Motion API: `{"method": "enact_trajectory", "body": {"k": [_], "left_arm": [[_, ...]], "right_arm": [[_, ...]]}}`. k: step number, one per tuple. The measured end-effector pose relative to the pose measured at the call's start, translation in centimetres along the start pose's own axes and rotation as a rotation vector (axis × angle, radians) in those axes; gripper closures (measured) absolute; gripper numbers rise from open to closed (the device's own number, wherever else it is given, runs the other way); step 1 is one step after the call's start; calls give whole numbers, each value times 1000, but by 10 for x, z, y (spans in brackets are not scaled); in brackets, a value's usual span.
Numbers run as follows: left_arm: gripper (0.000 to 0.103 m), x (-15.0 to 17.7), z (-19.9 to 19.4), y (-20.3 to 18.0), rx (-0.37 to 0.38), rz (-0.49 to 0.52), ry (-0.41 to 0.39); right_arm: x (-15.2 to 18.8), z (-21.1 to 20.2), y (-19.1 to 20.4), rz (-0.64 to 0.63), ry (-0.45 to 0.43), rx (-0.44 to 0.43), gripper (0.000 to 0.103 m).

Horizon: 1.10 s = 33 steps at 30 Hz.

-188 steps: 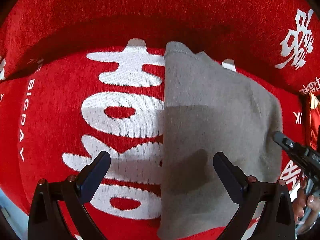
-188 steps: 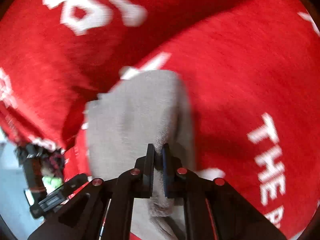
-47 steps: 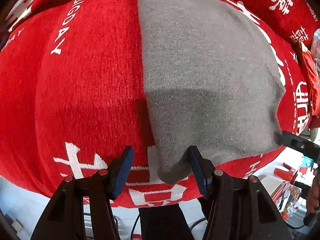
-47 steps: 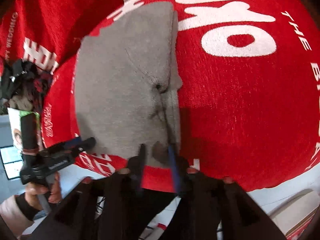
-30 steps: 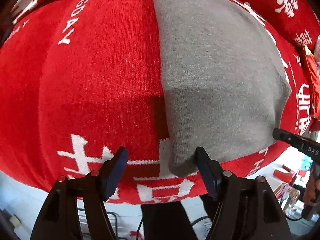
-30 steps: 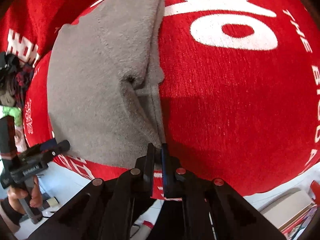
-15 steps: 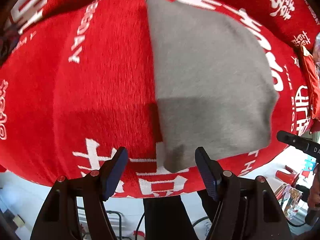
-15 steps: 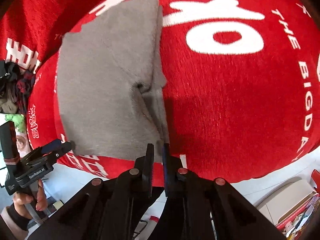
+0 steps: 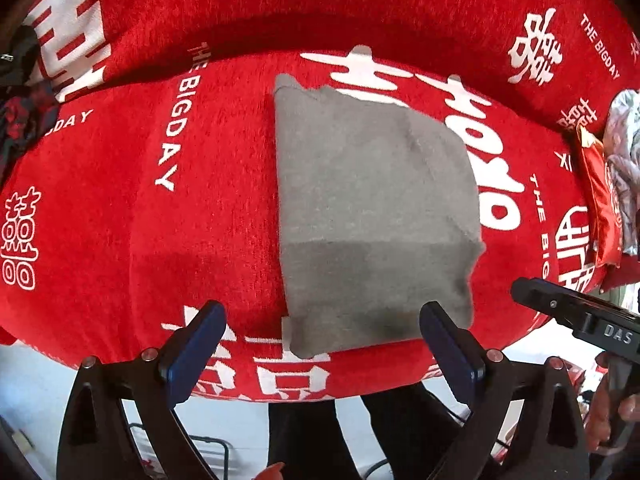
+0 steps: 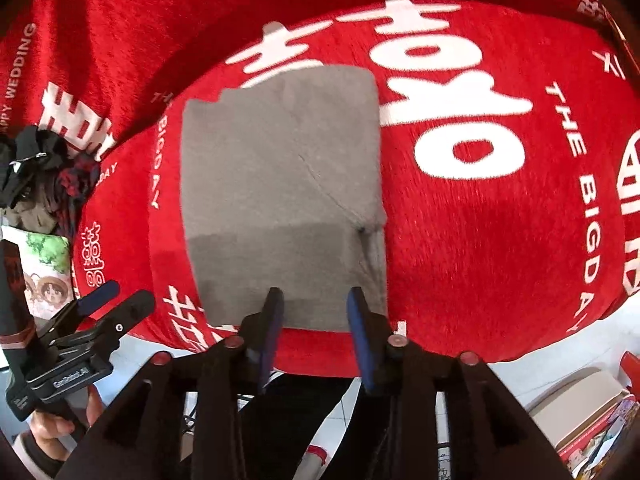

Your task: Fold small clothes

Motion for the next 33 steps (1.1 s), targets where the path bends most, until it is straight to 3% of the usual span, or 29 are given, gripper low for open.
{"method": "enact_trajectory", "body": {"k": [1, 4, 7, 10, 13, 18, 33], "left_arm": [[1, -1, -3, -1, -14, 6, -1], [1, -1, -11, -6, -49, 30, -13], [1, -2, -21, -11, -45, 41, -20], [1, -3, -31, -16, -90, 51, -59], [1, -4, -39, -17, -121, 52, -90], [1, -6, -47, -19, -97, 26, -88], [1, -11, -65, -17, -139, 10, -109]], "right_arm": [[-2, -5, 2, -2, -8, 4, 38], [-8, -16, 10, -6, -26, 13, 25], [-11, -25, 16, -13, -39, 24, 21], [-14, -32, 25, -43, -51, 68, 13], [-17, -40, 32, -72, -69, 122, 13], [-18, -47, 36, -64, -67, 146, 13], [-16, -57, 46, -72, -57, 221, 13]]}}
Point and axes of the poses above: each gripper's, at about its wrist camera, not at the fingertips, and z roughly the way its jaws point, y to its left, x to its underside, the point moved 1 cm from there along z, roughly the way its jaws point, and after that the axes turned 11 degrees about -z, right-handed, at the moved point
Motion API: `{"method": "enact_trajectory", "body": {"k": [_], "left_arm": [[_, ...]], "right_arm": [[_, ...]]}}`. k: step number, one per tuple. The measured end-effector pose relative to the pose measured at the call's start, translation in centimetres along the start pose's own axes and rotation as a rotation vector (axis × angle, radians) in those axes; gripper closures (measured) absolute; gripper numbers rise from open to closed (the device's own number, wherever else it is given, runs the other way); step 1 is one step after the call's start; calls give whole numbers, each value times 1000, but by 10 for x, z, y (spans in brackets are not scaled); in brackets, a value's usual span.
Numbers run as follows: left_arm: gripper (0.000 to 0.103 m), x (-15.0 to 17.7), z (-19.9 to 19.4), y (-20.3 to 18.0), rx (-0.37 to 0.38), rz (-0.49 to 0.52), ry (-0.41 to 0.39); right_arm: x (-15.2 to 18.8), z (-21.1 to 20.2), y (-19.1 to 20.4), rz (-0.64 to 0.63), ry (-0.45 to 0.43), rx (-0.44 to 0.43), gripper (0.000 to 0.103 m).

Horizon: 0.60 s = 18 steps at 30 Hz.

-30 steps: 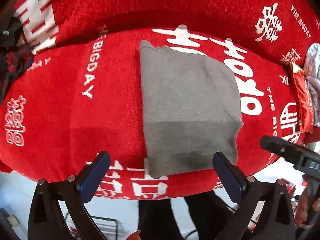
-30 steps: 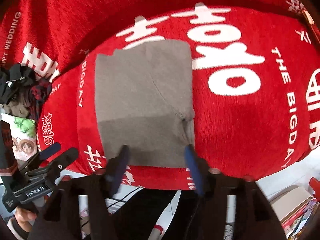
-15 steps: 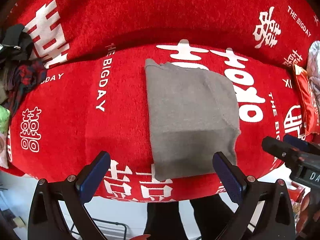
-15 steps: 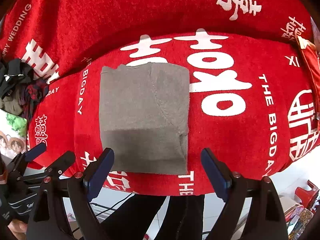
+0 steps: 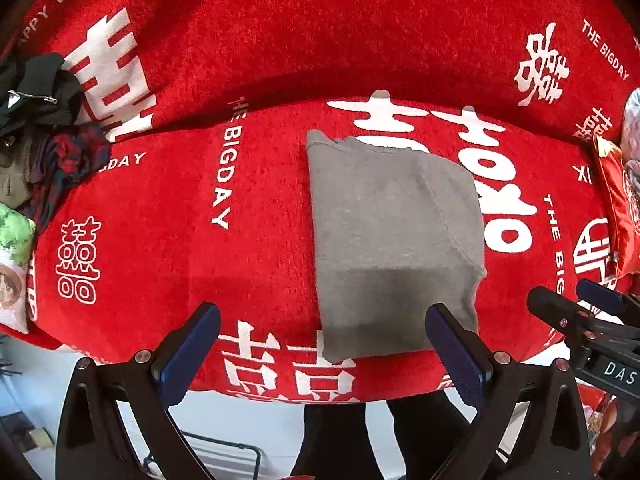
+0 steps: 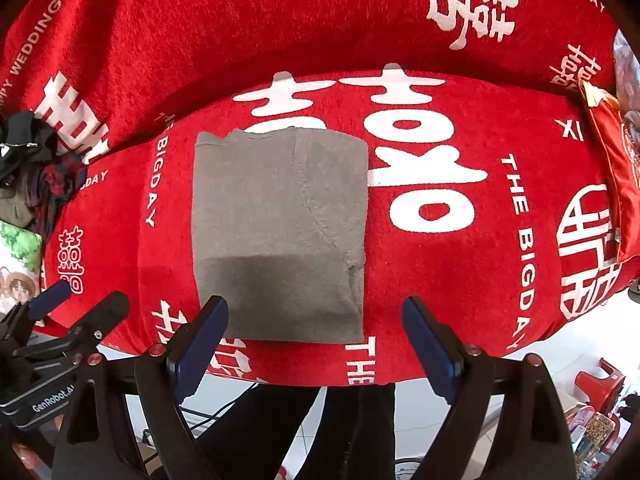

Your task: Fold small clothes

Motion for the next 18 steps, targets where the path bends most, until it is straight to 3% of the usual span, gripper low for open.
{"method": "enact_trajectory", "body": {"k": [18], "left_arm": [[1, 0, -6, -4, -22, 25, 6]], "right_arm": [[-4, -15, 10, -34, -33, 69, 13]]}}
Point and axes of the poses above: each gripper's, at about its wrist camera, not at the fingertips, and z roughly the way its jaws point, y to its left, x to its underside, the point moved 1 cm from there along z, roughly the way its jaws point, and after that the axes turned 11 degrees about -z, right-handed, at the moved point
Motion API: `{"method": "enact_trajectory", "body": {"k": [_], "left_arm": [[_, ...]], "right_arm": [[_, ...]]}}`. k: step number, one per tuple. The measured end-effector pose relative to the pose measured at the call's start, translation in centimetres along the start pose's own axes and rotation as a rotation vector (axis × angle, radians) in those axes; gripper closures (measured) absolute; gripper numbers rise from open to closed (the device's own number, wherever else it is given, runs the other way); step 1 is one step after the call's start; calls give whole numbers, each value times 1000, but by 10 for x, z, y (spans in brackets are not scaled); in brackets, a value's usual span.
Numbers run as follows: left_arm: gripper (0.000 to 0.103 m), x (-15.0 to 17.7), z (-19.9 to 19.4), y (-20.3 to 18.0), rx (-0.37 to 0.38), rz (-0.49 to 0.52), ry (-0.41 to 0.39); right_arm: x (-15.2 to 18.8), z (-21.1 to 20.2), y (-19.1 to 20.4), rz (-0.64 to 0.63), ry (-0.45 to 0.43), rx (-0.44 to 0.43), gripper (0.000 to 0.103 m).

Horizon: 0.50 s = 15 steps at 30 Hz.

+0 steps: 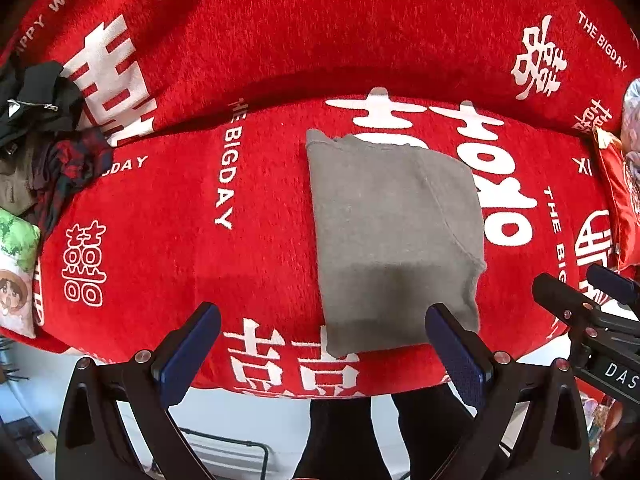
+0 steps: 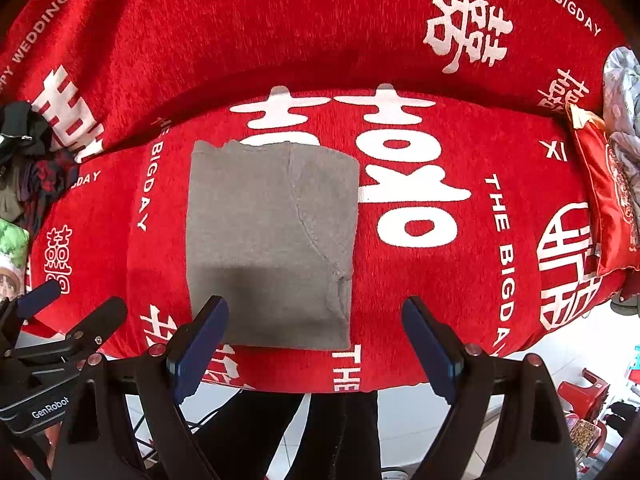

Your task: Fold small clothes

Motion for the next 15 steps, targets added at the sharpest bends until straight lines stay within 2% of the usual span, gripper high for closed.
{"method": "enact_trajectory", "body": {"k": [15], "left_arm": [[1, -3, -5, 0, -8, 9, -20]], "right_arm": [[-2, -5, 6, -6, -5, 18, 13]]}}
Point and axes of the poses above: each gripper's, at about its wrist camera, not at the fingertips, and z roughly the way its jaws point, y to its left, x to its underside, the point moved 1 cm from there along z, roughly the way its jaws point, and after that the axes turned 11 degrees about -z, right-handed, at the moved point
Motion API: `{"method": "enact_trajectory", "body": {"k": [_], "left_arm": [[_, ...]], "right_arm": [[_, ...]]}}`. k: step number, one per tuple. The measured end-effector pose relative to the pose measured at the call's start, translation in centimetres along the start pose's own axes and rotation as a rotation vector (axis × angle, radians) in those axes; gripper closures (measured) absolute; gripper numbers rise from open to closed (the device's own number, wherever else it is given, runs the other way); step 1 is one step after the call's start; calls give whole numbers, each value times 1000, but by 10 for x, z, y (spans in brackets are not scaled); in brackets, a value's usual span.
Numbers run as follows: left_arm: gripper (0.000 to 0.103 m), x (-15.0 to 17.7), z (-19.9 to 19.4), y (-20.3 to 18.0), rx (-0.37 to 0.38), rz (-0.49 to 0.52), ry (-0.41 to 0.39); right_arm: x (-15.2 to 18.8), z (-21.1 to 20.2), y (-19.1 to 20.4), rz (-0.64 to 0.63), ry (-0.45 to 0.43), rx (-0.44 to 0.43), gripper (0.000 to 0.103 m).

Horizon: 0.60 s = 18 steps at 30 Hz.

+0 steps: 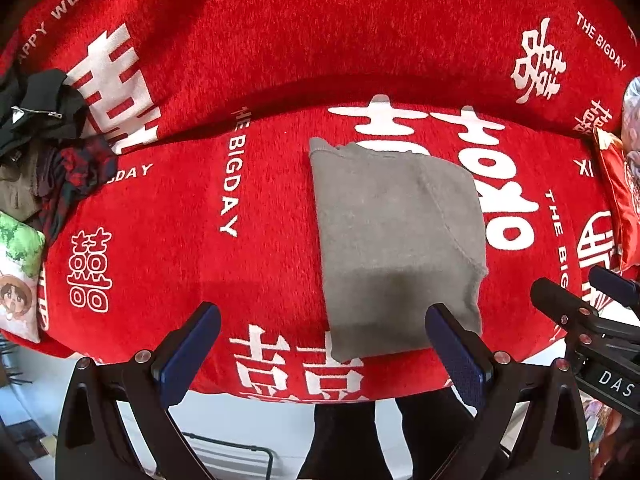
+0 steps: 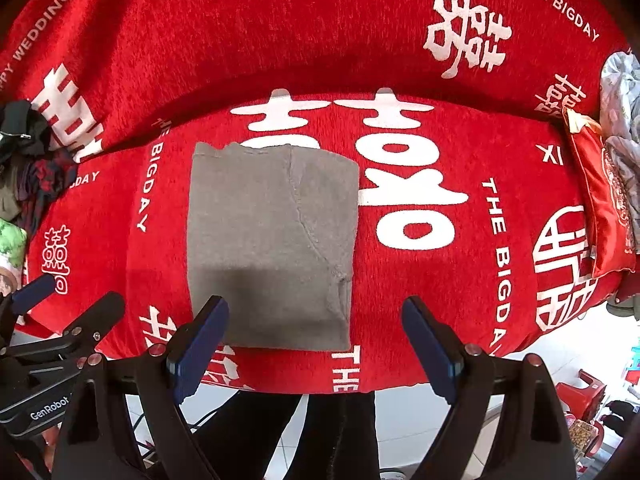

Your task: Fold small clothes

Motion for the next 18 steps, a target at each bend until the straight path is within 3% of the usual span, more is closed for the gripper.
{"method": "enact_trajectory", "body": {"k": [18], "left_arm": [[1, -1, 1, 2, 7, -1, 9]], "right_arm": [[-2, -1, 2, -2, 0, 3, 13]]}}
Point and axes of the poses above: each gripper's, at about its wrist camera, not at the fingertips, and z roughly the way its jaws point, y to its left, x to its underside, the point moved 1 cm from there along z, roughly the way its jaws point, and after that the axes turned 11 degrees about -z, right-handed, at the moved point
